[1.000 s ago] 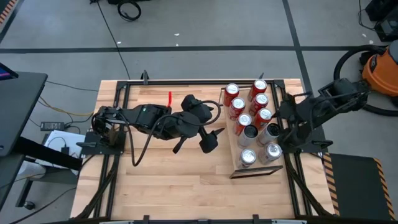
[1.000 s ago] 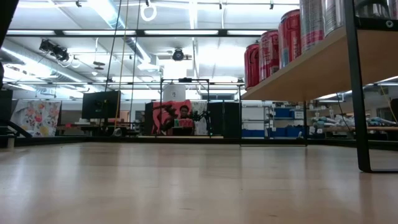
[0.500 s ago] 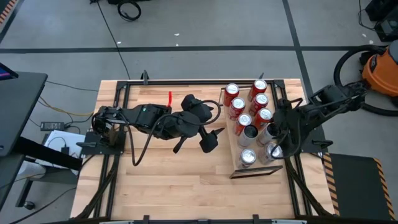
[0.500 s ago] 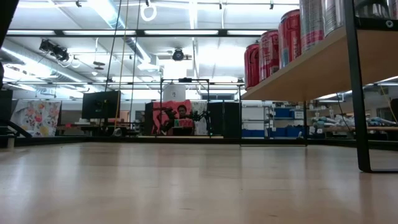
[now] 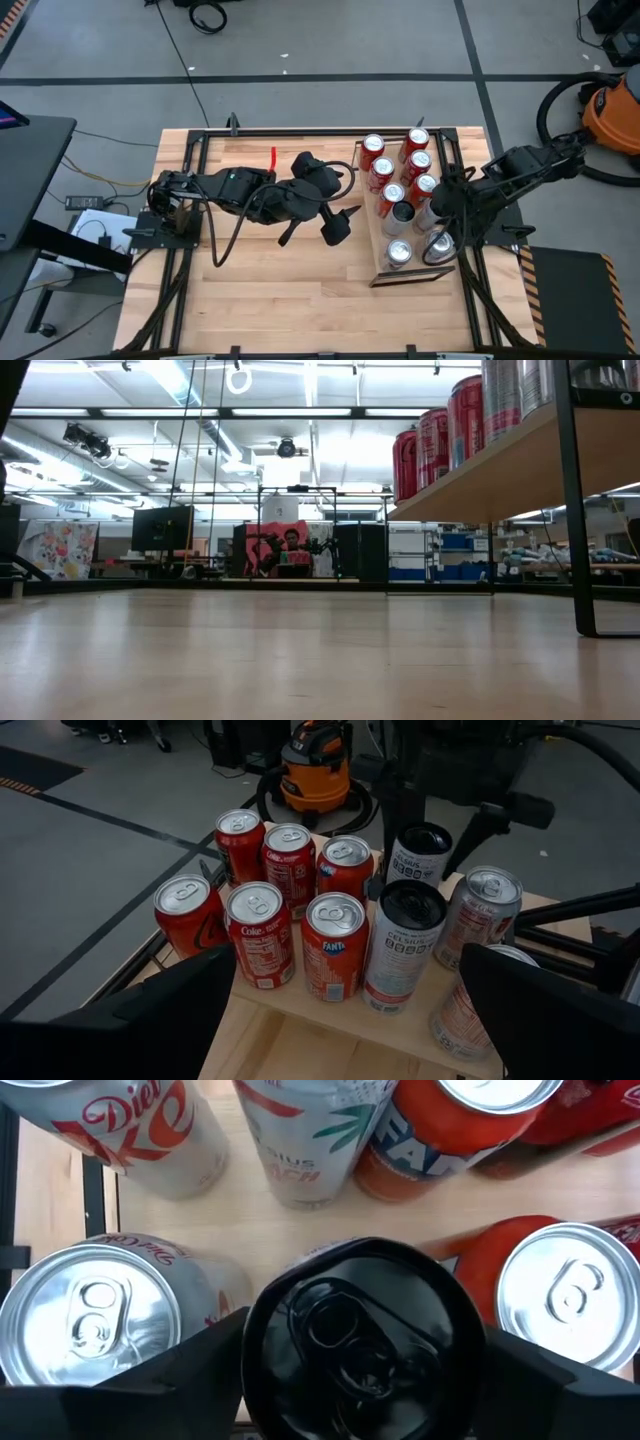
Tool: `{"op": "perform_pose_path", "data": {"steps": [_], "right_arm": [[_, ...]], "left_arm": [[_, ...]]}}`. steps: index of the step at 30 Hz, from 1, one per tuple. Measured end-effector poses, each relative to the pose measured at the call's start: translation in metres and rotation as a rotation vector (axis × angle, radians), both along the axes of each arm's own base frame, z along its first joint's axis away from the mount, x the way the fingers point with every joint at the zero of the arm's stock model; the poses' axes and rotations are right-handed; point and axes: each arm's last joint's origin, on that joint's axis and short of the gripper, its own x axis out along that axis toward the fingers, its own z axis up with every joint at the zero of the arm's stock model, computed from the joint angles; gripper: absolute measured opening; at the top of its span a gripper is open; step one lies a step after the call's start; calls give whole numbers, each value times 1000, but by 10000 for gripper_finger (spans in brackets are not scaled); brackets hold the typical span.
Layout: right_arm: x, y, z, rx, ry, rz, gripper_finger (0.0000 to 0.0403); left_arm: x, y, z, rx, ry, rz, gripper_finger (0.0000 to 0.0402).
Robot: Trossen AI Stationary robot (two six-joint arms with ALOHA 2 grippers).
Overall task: Place canned beverage on shelf
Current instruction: Adjust the white pink soda can on the shelf
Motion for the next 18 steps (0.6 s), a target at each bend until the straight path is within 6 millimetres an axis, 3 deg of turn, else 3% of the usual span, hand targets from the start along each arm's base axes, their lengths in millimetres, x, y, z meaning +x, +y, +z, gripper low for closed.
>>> {"op": "perform_pose_path", "data": {"steps": [7, 18], "right_arm": [[0, 0, 0, -14, -3, 38, 274], [7, -1, 2, -57, -57, 143, 284]], "left_arm": [[0, 0, 0, 0, 0, 0, 398], [0, 0, 0, 0, 0, 0, 398]]}}
